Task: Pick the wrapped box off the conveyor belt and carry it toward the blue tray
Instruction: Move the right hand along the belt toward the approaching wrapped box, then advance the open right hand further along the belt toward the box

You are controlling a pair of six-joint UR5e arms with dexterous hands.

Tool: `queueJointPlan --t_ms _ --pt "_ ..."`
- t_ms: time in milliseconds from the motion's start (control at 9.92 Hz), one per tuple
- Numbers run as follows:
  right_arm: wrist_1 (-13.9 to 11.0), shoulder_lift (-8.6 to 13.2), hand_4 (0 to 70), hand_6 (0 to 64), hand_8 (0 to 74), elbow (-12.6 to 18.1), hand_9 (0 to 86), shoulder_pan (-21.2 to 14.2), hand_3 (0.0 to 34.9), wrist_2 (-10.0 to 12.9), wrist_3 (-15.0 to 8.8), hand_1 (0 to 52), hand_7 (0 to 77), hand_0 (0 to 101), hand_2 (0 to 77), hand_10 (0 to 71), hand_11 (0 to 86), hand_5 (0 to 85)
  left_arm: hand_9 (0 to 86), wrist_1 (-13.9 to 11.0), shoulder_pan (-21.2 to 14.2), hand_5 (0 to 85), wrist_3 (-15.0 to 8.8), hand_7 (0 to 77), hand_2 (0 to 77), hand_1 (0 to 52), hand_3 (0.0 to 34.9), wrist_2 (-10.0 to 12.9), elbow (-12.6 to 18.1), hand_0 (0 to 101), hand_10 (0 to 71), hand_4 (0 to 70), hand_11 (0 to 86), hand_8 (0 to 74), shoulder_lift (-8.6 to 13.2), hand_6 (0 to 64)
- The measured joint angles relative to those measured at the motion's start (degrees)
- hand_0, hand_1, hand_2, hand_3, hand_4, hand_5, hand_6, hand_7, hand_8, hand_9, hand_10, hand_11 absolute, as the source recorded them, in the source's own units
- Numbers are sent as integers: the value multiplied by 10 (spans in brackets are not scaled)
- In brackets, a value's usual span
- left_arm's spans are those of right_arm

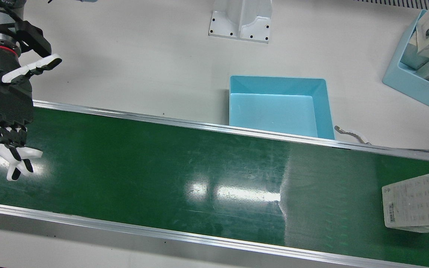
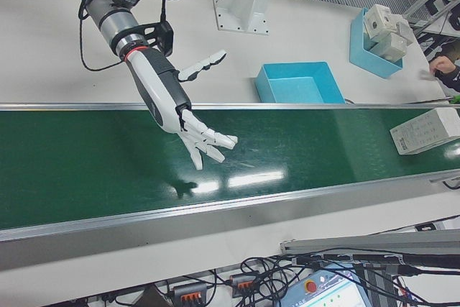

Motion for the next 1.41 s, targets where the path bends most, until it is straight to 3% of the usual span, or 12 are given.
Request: queueJointPlan --t_ms 302,403,605,705,907,1109,1411 --pt "-2 26 142 93 71 -21 71 -12 0 1 -6 71 196 455 22 0 11 104 5 0 0 11 0 5 5 0 0 0 0 0 5 0 5 5 0 0" --pt "-2 32 131 71 71 -27 65 -13 0 1 -6 82 185 457 38 0 11 104 5 0 0 11 0 5 5 0 0 0 0 0 5 0 5 5 0 0" --pt "-3 50 131 87 71 -43 60 -15 0 0 -6 109 191 461 71 0 11 125 5 0 0 11 0 5 5 0 0 0 0 0 5 0 5 5 0 0" --pt "-6 62 142 87 22 -50 54 -15 0 -1 -6 125 196 465 71 0 11 131 5 0 0 11 0 5 5 0 0 0 0 0 5 0 5 5 0 0" --pt "-26 85 142 93 44 -58 54 -18 0 0 -7 125 224 479 82 0 11 153 5 0 0 11 0 5 5 0 0 0 0 0 0 0 5 5 0 0" --pt "-42 95 142 93 44 -64 54 -25 0 1 -8 125 224 478 82 0 11 153 5 0 0 11 0 5 5 0 0 0 0 0 5 0 5 5 0 0" --pt "-46 100 131 82 44 -76 54 -34 0 3 -8 120 224 464 65 0 11 153 5 0 0 11 0 5 5 0 0 0 0 0 5 0 5 5 0 5"
